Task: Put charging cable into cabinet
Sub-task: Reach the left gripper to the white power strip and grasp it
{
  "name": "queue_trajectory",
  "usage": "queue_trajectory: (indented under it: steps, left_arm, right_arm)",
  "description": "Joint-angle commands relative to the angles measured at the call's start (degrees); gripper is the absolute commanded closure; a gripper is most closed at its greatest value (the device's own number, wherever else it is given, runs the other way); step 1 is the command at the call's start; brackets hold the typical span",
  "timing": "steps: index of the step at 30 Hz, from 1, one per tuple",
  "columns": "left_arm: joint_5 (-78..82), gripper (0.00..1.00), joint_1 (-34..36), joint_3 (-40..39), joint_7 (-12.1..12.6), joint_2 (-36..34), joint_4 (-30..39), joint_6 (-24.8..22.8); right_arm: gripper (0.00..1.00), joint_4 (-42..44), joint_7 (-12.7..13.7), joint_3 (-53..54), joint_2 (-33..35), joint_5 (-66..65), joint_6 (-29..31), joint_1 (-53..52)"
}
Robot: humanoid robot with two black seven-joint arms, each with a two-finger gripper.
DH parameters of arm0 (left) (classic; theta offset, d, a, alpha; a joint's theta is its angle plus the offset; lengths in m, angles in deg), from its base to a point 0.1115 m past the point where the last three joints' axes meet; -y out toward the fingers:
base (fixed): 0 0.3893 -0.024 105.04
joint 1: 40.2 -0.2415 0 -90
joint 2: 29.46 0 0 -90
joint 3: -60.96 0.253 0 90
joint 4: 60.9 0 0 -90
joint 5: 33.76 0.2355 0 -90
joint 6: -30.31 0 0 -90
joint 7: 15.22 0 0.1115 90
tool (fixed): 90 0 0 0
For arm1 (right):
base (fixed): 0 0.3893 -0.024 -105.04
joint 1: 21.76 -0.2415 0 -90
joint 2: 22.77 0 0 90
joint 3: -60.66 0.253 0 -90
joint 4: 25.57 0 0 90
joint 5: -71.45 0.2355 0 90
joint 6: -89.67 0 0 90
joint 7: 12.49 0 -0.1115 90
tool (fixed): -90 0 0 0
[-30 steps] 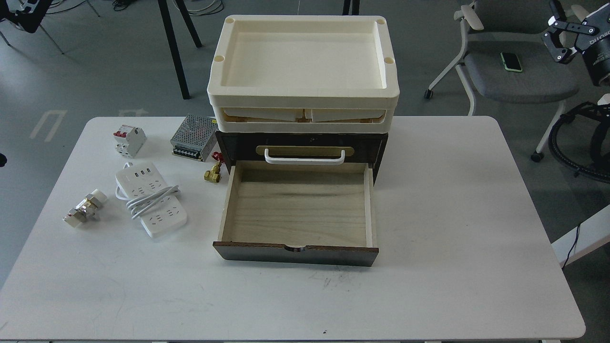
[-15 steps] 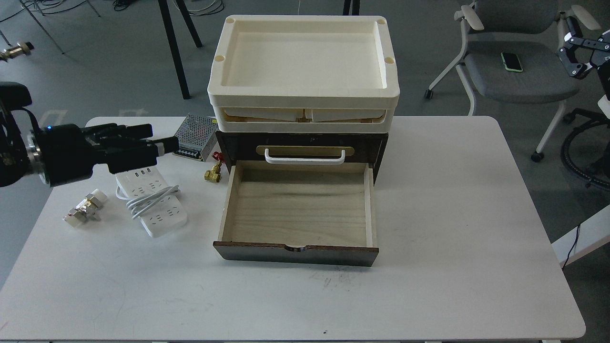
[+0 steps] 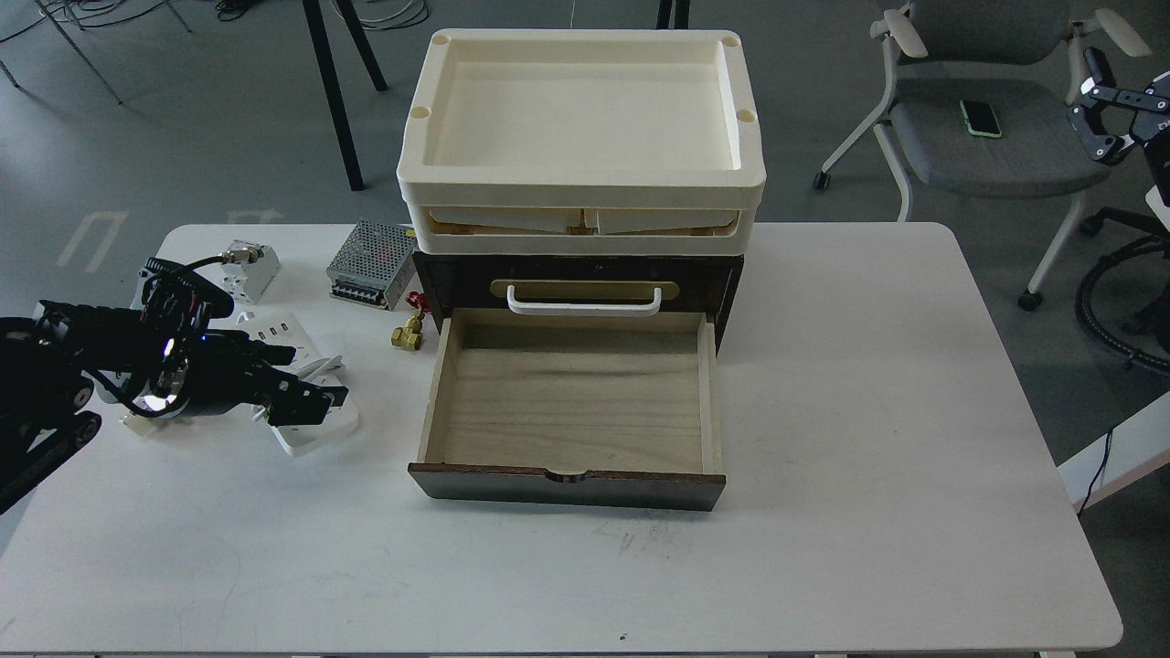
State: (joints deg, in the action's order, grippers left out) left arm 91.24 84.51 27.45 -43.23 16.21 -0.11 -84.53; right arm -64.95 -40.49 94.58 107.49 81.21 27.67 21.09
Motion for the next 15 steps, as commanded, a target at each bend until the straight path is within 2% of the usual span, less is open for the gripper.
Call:
queue_trajectory:
  steps: [1, 6, 12, 15]
  left_arm:
    - [0.00, 0.07, 1.14, 0.90, 0.01, 2.48, -5.31, 3.04]
    - [0.00, 0.08, 5.10, 6.78, 0.01, 5.30, -12.88, 7.08]
    - [0.00, 0.11, 5.37, 9.69, 0.01, 5.39, -13.59, 9.10]
    - [0.00, 0.25, 5.28, 10.48, 0.01, 5.83, -13.68, 10.25]
  right_arm:
    - [0.00, 0.00, 0.00, 0.01, -0.01, 0.00, 0.00, 0.13]
    - [0.00, 0.00, 0.00, 0.01, -0.01, 0.00, 0.00, 0.22]
    - [0.00, 0.09, 0.00, 0.01, -0.01, 0.00, 0.00, 0.75]
    - [0.00, 0.96, 0.00, 0.36, -0.01, 0.00, 0.00, 0.75]
